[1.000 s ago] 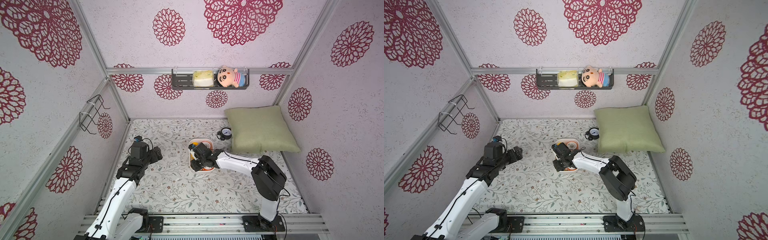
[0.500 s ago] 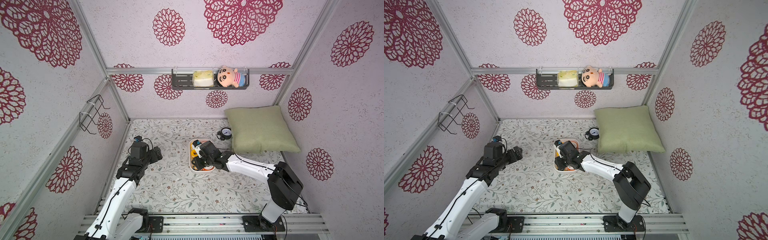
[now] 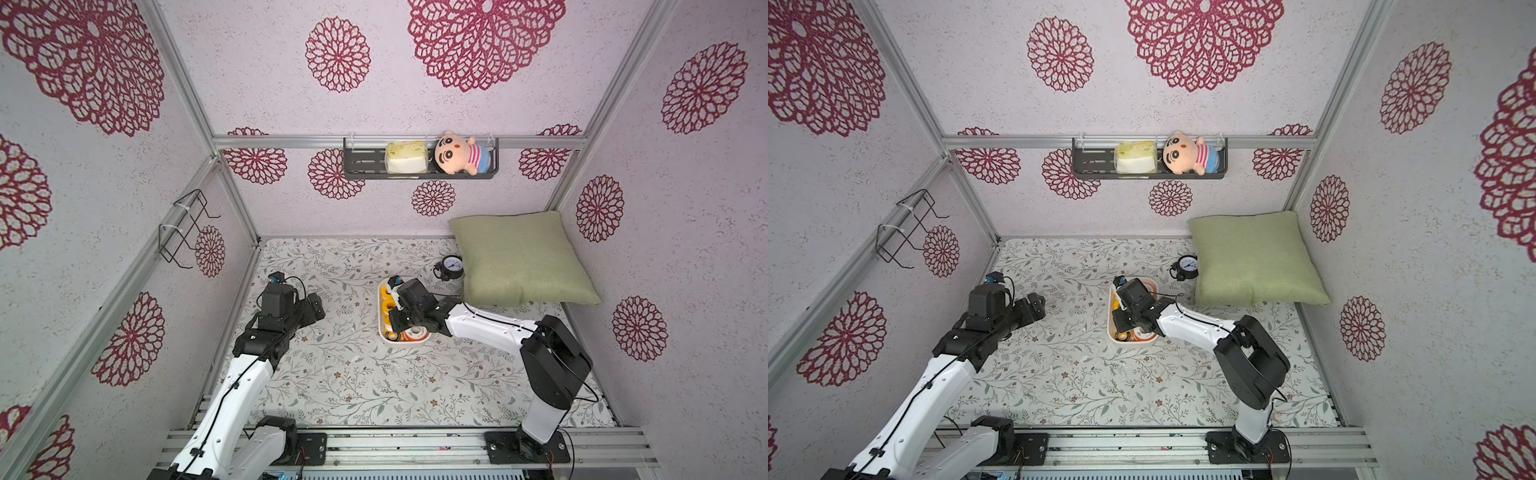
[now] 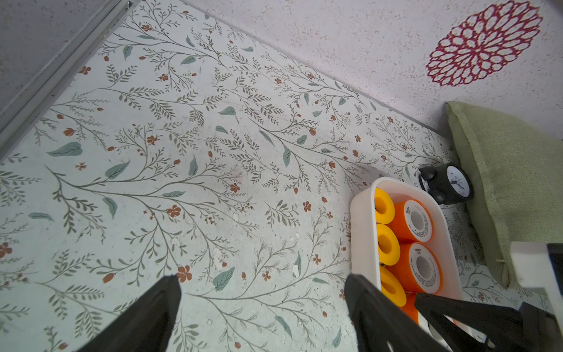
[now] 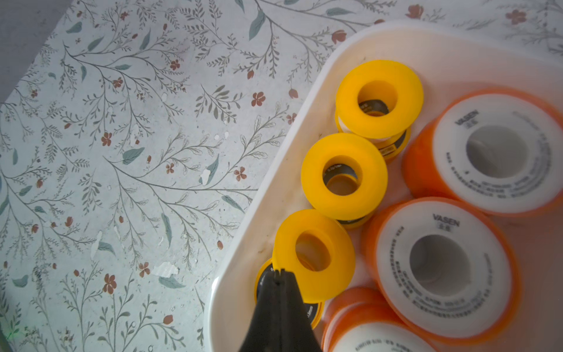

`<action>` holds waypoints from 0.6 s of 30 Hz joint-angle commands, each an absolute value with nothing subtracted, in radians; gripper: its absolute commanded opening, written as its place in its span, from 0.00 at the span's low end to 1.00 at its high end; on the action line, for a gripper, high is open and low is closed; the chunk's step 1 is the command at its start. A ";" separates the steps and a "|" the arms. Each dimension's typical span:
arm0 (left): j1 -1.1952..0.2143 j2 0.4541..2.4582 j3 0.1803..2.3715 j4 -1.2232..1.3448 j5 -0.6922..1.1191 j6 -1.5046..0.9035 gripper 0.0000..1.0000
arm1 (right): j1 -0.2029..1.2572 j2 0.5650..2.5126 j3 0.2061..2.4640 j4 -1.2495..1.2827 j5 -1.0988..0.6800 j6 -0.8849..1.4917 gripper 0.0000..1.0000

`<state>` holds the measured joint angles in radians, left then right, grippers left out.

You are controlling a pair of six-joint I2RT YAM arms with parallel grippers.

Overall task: Put the sealing tape into the storage box
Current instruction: Place the sealing tape in the storage box.

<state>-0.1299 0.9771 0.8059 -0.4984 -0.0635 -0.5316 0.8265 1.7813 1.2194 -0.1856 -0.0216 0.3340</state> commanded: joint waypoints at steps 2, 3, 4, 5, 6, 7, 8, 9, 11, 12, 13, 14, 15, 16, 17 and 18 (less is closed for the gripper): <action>-0.120 0.982 0.816 -0.482 -0.061 -0.525 0.92 | 0.824 1.798 1.261 -0.208 0.017 0.338 0.00; -0.120 0.981 0.816 -0.482 -0.061 -0.524 0.92 | 0.824 1.807 1.270 -0.217 0.025 0.337 0.00; -0.120 0.983 0.817 -0.483 -0.060 -0.525 0.92 | 0.824 1.819 1.279 -0.230 0.035 0.338 0.00; -0.120 0.983 0.817 -0.483 -0.061 -0.524 0.92 | 0.824 1.829 1.288 -0.241 0.044 0.339 0.00; -0.120 0.984 0.817 -0.483 -0.060 -0.523 0.92 | 0.824 1.837 1.295 -0.252 0.057 0.339 0.00; -0.120 0.983 0.816 -0.483 -0.061 -0.524 0.92 | 0.824 1.847 1.299 -0.260 0.067 0.340 0.00; -0.120 0.983 0.816 -0.483 -0.060 -0.525 0.92 | 0.824 1.853 1.302 -0.268 0.073 0.341 0.00; -0.120 0.983 0.816 -0.483 -0.060 -0.525 0.92 | 0.824 1.861 1.304 -0.275 0.077 0.341 0.00; -0.120 0.983 0.815 -0.483 -0.060 -0.524 0.92 | 0.824 1.868 1.303 -0.276 0.077 0.341 0.01; -0.120 0.983 0.815 -0.483 -0.061 -0.524 0.92 | 0.824 1.871 1.303 -0.276 0.073 0.341 0.01; -0.121 0.983 0.815 -0.483 -0.061 -0.524 0.92 | 0.824 1.875 1.304 -0.278 0.069 0.341 0.02; -0.120 0.983 0.815 -0.483 -0.060 -0.524 0.92 | 0.824 1.878 1.303 -0.281 0.068 0.341 0.02; -0.120 0.983 0.815 -0.483 -0.060 -0.525 0.92 | 0.824 1.881 1.303 -0.282 0.063 0.342 0.02; -0.120 0.983 0.815 -0.483 -0.061 -0.525 0.92 | 0.824 1.883 1.303 -0.285 0.057 0.339 0.02; -0.120 0.983 0.815 -0.483 -0.061 -0.525 0.92 | 0.825 1.884 1.303 -0.288 0.052 0.338 0.02; -0.119 0.983 0.815 -0.483 -0.061 -0.525 0.92 | 0.825 1.885 1.302 -0.292 0.044 0.337 0.02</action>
<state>-0.1295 0.9775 0.8059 -0.4984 -0.0631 -0.5316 0.8265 1.8858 1.2831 -0.2653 0.0486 0.3340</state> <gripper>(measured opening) 0.924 0.048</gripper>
